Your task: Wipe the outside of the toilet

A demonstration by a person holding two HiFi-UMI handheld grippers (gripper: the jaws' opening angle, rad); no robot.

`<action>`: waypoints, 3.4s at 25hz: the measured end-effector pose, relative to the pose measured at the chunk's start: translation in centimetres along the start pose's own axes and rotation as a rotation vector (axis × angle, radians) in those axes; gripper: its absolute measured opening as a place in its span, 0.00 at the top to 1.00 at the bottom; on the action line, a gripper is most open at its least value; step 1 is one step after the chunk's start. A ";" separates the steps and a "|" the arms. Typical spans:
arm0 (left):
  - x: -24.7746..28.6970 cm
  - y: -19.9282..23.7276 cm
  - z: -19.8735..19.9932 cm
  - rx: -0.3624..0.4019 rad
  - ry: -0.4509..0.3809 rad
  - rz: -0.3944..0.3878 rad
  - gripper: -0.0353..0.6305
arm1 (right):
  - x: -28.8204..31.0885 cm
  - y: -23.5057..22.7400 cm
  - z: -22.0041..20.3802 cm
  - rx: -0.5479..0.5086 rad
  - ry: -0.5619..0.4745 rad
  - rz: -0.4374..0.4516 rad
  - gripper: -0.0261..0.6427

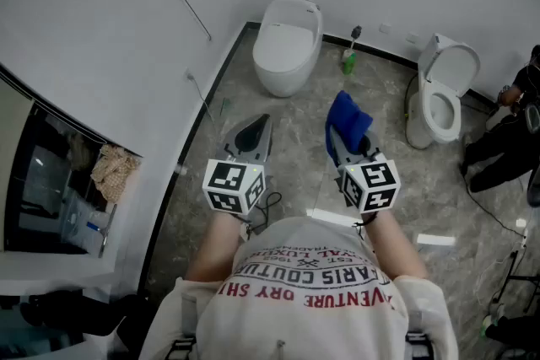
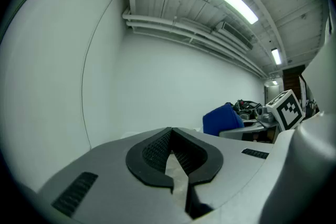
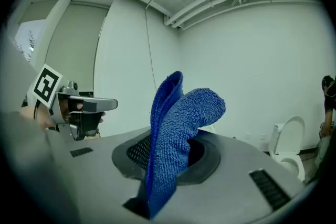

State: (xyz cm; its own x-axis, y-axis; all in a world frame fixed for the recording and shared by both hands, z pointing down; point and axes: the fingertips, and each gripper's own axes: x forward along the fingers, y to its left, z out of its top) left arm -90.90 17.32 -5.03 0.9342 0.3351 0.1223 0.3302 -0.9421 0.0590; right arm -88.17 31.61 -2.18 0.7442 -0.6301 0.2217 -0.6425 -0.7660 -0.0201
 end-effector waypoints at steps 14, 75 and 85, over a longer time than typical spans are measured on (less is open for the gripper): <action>-0.2 2.2 -1.4 0.000 0.024 0.012 0.94 | 1.7 0.1 -1.4 0.049 0.024 -0.023 0.85; 74.7 58.2 1.1 -0.165 0.207 0.040 0.94 | 84.7 -43.7 7.1 0.271 0.254 -0.162 0.85; 87.9 60.5 -3.7 -0.219 0.284 0.178 0.94 | 97.3 -55.7 3.7 0.212 0.397 -0.041 0.85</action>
State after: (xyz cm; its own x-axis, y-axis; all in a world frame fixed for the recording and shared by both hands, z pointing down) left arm 10.69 -10.21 13.00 0.8895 0.1863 0.4173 0.1009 -0.9706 0.2184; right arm 20.74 12.54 16.91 0.6137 -0.5330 0.5826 -0.5319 -0.8243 -0.1939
